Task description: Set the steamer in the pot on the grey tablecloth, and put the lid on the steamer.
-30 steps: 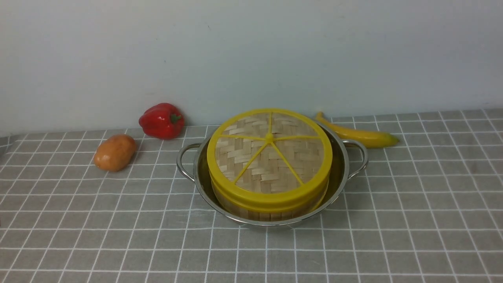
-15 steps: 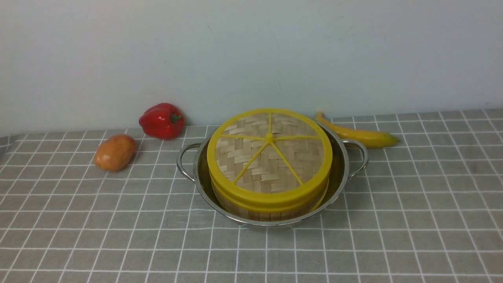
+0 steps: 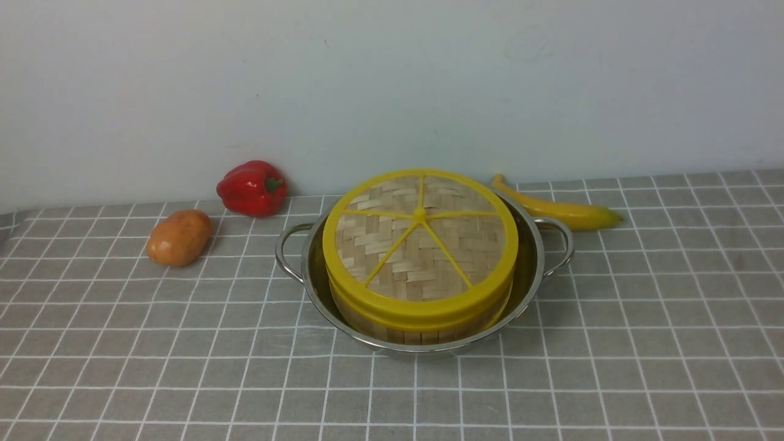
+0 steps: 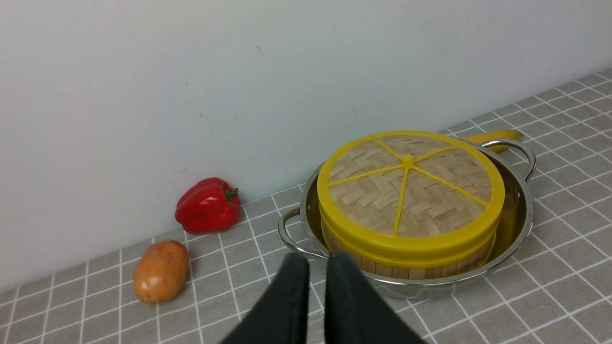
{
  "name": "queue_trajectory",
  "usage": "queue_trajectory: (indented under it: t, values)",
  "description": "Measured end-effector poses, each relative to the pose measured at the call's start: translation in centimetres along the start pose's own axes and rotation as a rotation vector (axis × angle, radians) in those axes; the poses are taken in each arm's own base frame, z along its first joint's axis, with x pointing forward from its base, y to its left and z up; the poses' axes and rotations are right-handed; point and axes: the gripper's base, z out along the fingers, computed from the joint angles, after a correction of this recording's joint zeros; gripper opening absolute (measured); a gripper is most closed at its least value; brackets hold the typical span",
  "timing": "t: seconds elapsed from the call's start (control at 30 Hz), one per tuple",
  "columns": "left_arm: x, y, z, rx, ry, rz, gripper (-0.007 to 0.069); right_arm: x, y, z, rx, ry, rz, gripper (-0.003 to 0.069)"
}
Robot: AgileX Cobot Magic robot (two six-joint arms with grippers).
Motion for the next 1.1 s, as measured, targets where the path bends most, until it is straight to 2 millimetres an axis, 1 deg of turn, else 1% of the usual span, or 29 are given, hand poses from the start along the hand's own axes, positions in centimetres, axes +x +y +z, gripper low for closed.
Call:
queue_trajectory:
  t: [0.27, 0.37, 0.5, 0.53, 0.57, 0.6, 0.67, 0.7, 0.77, 0.8, 0.83, 0.93, 1.0, 1.1]
  values:
    - [0.0, 0.0, 0.0, 0.000, 0.000, 0.000, 0.0064, 0.0, 0.0, 0.0, 0.002, 0.000, -0.010, 0.0015]
    - [0.0, 0.0, 0.0, 0.000, 0.000, 0.000, 0.0066, 0.0, -0.3, -0.4, 0.026, -0.018, -0.051, 0.0026]
    - [0.0, 0.0, 0.0, 0.000, 0.001, 0.000, 0.0075, 1.0, -1.1, -1.6, 0.107, -0.065, -0.084, 0.0041]
    - [0.0, 0.0, 0.0, 0.000, 0.001, 0.000, 0.0075, 1.7, -1.4, -1.7, 0.134, -0.069, -0.087, 0.0046]
    - [0.0, 0.0, 0.0, 0.000, 0.001, 0.000, 0.0075, 2.9, -1.7, -2.3, 0.178, -0.100, -0.087, 0.0054]
    - [0.0, 0.0, 0.0, 0.000, 0.001, 0.000, 0.0075, 3.4, -1.8, -2.4, 0.189, -0.113, -0.088, 0.0056]
    - [0.0, 0.0, 0.0, 0.000, 0.001, 0.000, 0.0083, 5.4, -2.0, -2.8, 0.238, -0.180, -0.083, 0.0067]
    - [0.0, 0.0, 0.0, 0.000, 0.001, 0.000, 0.0085, 7.0, -2.0, -3.1, 0.270, -0.254, -0.072, 0.0075]
    - [0.0, 0.0, 0.0, 0.000, 0.001, 0.000, 0.0085, 8.3, -2.0, -3.3, 0.295, -0.318, -0.061, 0.0083]
    - [0.0, 0.0, 0.0, 0.000, 0.001, 0.000, 0.0085, 8.6, -2.0, -3.4, 0.301, -0.332, -0.057, 0.0085]
    - [0.0, 0.0, 0.0, 0.000, 0.001, 0.000, 0.0085, 9.8, -2.0, -3.3, 0.321, -0.365, -0.039, 0.0091]
    - [0.0, 0.0, 0.0, 0.000, 0.002, 0.000, 0.0085, 11.3, -2.2, -2.8, 0.345, -0.397, -0.004, 0.0104]
    - [0.0, 0.0, 0.0, 0.001, 0.002, -0.001, 0.0085, 12.8, -2.4, -1.9, 0.353, -0.362, 0.037, 0.0115]
    - [0.0, 0.0, 0.1, 0.001, 0.003, 0.000, 0.0086, 14.5, -2.5, -0.9, 0.345, -0.323, 0.085, 0.0129]
